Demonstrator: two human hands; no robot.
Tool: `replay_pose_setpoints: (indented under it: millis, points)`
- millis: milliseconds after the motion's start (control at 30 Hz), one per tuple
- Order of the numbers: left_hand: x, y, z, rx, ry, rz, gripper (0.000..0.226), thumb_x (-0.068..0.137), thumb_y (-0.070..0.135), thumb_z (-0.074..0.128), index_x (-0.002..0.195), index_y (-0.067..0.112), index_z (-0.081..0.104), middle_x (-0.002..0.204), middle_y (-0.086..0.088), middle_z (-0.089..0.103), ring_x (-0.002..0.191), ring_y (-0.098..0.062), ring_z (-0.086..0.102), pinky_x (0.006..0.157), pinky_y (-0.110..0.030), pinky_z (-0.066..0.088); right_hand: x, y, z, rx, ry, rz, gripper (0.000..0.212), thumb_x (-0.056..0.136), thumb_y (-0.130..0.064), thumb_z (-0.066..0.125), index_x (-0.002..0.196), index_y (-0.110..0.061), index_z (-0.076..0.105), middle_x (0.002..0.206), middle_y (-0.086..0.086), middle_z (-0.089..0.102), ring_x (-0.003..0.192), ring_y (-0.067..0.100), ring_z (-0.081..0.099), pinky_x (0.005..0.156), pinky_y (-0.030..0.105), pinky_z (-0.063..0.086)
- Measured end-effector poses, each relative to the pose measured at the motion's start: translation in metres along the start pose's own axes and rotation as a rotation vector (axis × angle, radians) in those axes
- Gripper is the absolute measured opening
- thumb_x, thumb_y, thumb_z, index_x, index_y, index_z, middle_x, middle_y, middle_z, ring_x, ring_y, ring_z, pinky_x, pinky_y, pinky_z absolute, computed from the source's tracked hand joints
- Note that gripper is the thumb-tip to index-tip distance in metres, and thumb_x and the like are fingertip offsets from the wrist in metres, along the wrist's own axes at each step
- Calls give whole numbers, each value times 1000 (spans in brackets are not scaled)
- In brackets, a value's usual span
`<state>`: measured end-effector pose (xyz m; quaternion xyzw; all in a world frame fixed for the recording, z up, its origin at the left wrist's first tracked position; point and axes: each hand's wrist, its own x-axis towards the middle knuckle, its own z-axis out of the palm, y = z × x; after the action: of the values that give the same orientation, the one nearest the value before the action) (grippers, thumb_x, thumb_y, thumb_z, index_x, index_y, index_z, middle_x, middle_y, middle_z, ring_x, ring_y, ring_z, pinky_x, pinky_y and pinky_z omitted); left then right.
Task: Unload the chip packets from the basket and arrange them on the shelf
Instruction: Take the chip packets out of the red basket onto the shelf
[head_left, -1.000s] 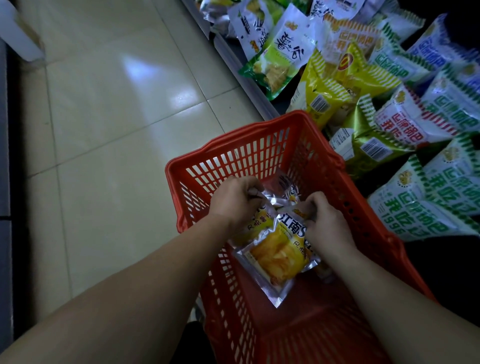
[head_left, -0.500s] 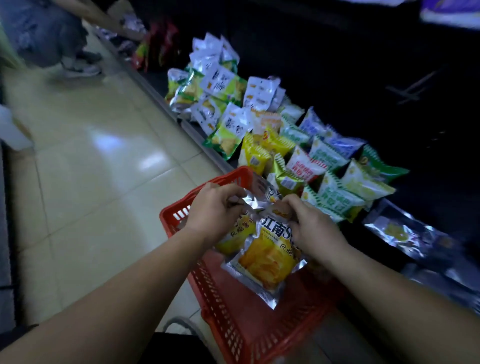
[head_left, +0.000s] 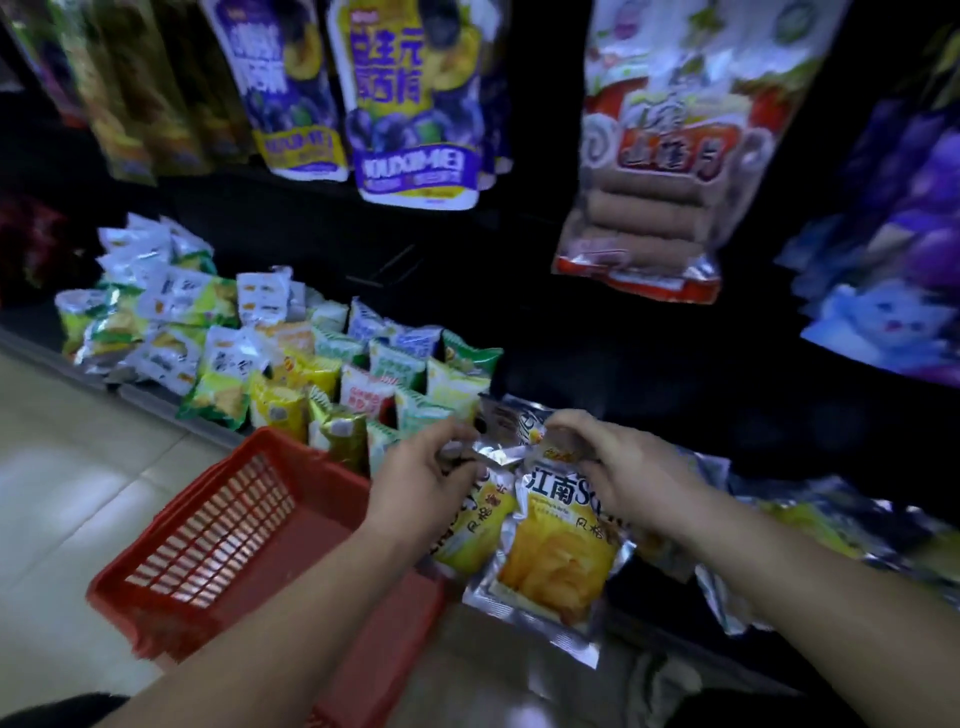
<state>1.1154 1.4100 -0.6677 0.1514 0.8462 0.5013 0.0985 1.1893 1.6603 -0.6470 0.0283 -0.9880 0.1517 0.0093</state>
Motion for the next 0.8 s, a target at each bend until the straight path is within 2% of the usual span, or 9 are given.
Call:
replay_pose_setpoints:
  millis: [100, 167, 267, 333, 467, 600, 633, 700, 800]
  points:
    - [14, 13, 56, -35, -61, -19, 29, 86, 27, 82, 99, 48, 67, 95, 9, 76, 76, -5, 73, 65, -42, 63, -27, 51, 2, 57, -23, 132, 64, 99, -19, 58, 140, -55, 24, 133, -5, 64, 104, 25, 66, 76, 41, 56]
    - [21, 18, 92, -56, -106, -31, 30, 85, 25, 83, 99, 47, 67, 92, 7, 77, 76, -8, 75, 65, -44, 63, -41, 87, 6, 102, -40, 219, 66, 98, -19, 61, 138, -57, 24, 129, -4, 65, 97, 22, 66, 72, 39, 57]
    - [31, 27, 146, -94, -152, -76, 27, 84, 21, 83, 101, 37, 71, 88, 4, 78, 78, -12, 76, 67, -46, 63, -57, 135, 7, 149, -48, 300, 63, 99, -17, 60, 138, -54, 29, 111, -9, 64, 72, 6, 56, 55, 24, 43]
    - [35, 32, 180, -135, -174, -118, 24, 83, 11, 82, 97, 29, 73, 85, 1, 79, 81, -15, 77, 73, -49, 63, -68, 161, 7, 154, -32, 368, 58, 100, -16, 59, 135, -52, 31, 101, -14, 57, 65, 0, 51, 52, 24, 39]
    - [42, 41, 245, -127, -225, -137, 24, 82, 10, 81, 84, 32, 73, 83, -1, 78, 81, -29, 76, 67, -57, 61, -100, 209, 14, 176, 2, 559, 57, 100, -11, 57, 129, -52, 30, 88, -19, 60, 57, 8, 53, 47, 31, 40]
    - [51, 66, 303, -109, -248, -101, 17, 84, 12, 80, 81, 28, 73, 75, 6, 76, 65, -20, 71, 54, -39, 58, -135, 250, 6, 209, 100, 757, 50, 102, -12, 53, 130, -49, 34, 70, -6, 53, 51, 17, 50, 44, 30, 31]
    - [56, 72, 315, -99, -235, -98, 17, 84, 13, 81, 81, 27, 73, 72, 8, 75, 63, -16, 69, 52, -33, 55, -140, 261, 4, 211, 139, 788, 49, 102, -13, 53, 130, -48, 34, 70, -4, 52, 51, 18, 49, 45, 30, 31]
    - [69, 86, 338, -127, -187, -86, 22, 83, 13, 80, 82, 32, 71, 74, 8, 76, 69, -16, 72, 60, -34, 59, -151, 280, 1, 218, 261, 828, 48, 103, -14, 52, 133, -47, 34, 81, -1, 61, 56, 23, 53, 47, 33, 34]
    - [86, 104, 366, -186, -48, -21, 33, 83, 14, 78, 81, 45, 68, 77, 3, 75, 68, -15, 69, 66, -39, 60, -168, 306, -3, 234, 534, 900, 54, 104, -21, 54, 144, -46, 29, 120, 9, 64, 77, 33, 62, 54, 36, 40]
